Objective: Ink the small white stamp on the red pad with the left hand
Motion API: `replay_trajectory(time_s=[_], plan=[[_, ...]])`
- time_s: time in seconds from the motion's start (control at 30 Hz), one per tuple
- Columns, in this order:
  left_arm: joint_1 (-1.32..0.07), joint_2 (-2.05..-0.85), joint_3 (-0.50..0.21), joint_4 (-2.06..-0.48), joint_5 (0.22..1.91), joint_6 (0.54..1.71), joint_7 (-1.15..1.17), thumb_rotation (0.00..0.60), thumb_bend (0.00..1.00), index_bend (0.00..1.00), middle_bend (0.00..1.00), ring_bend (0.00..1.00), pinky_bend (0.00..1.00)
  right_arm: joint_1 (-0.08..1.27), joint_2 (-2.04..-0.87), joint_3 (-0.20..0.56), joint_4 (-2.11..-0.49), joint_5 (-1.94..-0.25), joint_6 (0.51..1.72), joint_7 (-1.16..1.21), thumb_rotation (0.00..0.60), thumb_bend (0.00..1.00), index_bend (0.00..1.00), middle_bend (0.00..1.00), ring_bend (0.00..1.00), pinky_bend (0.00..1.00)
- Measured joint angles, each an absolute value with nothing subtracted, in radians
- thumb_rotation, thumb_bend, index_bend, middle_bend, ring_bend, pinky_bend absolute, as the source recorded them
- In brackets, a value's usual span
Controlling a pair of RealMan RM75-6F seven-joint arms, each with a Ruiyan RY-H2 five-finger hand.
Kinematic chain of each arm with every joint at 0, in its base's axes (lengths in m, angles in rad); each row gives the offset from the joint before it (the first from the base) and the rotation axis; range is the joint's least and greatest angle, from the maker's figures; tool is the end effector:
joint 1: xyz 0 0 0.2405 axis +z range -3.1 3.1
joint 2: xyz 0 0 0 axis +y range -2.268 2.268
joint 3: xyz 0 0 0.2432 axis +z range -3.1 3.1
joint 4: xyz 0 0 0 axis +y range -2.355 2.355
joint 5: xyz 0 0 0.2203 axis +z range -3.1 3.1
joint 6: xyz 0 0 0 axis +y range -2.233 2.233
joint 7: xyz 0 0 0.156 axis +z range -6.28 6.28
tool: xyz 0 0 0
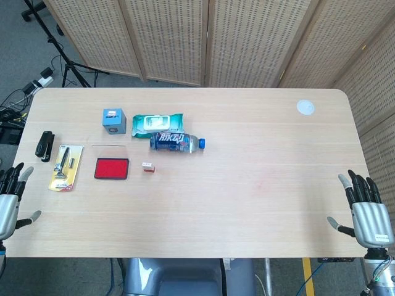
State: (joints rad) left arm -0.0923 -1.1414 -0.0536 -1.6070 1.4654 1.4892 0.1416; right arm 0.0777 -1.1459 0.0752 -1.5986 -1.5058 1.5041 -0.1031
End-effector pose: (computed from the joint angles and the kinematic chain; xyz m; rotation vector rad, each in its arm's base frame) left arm -0.3052 0.1959 0.1406 -1.3948 -0.8150 -0.8062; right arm -0.3007 -0.1962 0.1431 1.3873 -0.8063 0.8652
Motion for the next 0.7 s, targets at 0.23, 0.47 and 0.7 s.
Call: replay_trajectory(time_s=[0.23, 0.47, 0.7], plan=[[-0.090, -1.140, -0.055, -1.608, 1.466, 1.495, 0.136, 0.600, 0.00, 0.00, 0.00, 0.00, 0.00, 0.076, -1.147, 0.074, -1.598, -1.506, 1.505, -0.106, 0.600, 0.00, 0.00, 0.00, 0.00, 0.00], [-0.100, -1.139, -0.057, -1.608, 1.466, 1.477, 0.124, 0.600, 0.00, 0.00, 0.19, 0.16, 0.08, 0.076, -1.147, 0.073, -1.601, -1.501, 1.501, -0.108, 0.600, 0.00, 0.00, 0.00, 0.00, 0.00], [-0.121, -1.146, -0.074, -1.628, 1.471, 1.463, 0.026, 0.600, 0.00, 0.06, 0.96, 0.95, 0.89, 0.083, -1.146, 0.074, -1.607, -1.490, 1.480, -0.116, 0.600, 0.00, 0.00, 0.00, 0.00, 0.00]])
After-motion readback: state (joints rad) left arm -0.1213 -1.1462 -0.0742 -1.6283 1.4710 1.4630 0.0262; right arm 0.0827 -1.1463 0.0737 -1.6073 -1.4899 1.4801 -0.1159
